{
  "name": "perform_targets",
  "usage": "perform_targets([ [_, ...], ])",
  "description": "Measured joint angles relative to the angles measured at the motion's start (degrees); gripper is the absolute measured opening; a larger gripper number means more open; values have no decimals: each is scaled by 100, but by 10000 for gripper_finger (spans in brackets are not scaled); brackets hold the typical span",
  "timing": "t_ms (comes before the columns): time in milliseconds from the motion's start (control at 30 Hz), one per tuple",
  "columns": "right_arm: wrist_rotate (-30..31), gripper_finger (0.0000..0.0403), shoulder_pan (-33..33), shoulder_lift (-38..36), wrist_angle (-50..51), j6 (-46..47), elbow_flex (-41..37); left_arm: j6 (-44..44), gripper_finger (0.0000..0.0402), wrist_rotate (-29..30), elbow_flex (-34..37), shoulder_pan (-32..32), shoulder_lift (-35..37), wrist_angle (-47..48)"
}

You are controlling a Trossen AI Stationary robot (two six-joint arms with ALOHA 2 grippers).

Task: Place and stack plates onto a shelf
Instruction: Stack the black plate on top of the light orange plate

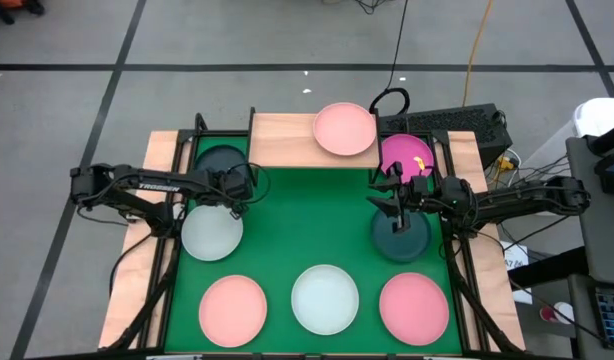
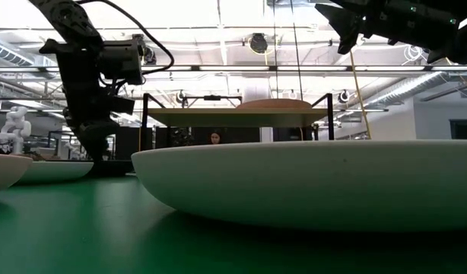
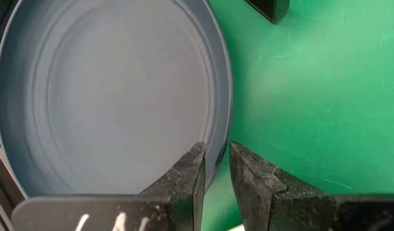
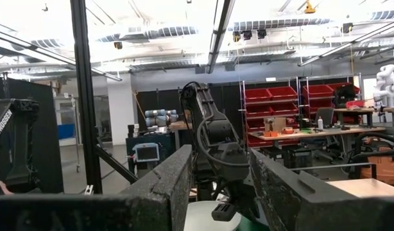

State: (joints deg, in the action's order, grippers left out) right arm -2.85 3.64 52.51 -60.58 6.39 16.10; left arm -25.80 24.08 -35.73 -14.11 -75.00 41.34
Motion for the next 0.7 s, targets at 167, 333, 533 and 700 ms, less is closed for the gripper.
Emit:
perform_targets([
  [167,0,141,2,-1,-1,1,0,-8,77,0,13,0,0,-125],
  [333,0,141,1,0,0,1,0,153,76,1,394,-11,2,-552],
  [533,2,141,1,0,-2,2,0,39,76,15,670,-11,2,-539],
  [700,2,141,2,0,-2,2,0,15,76,65,636,-11,2,-552],
])
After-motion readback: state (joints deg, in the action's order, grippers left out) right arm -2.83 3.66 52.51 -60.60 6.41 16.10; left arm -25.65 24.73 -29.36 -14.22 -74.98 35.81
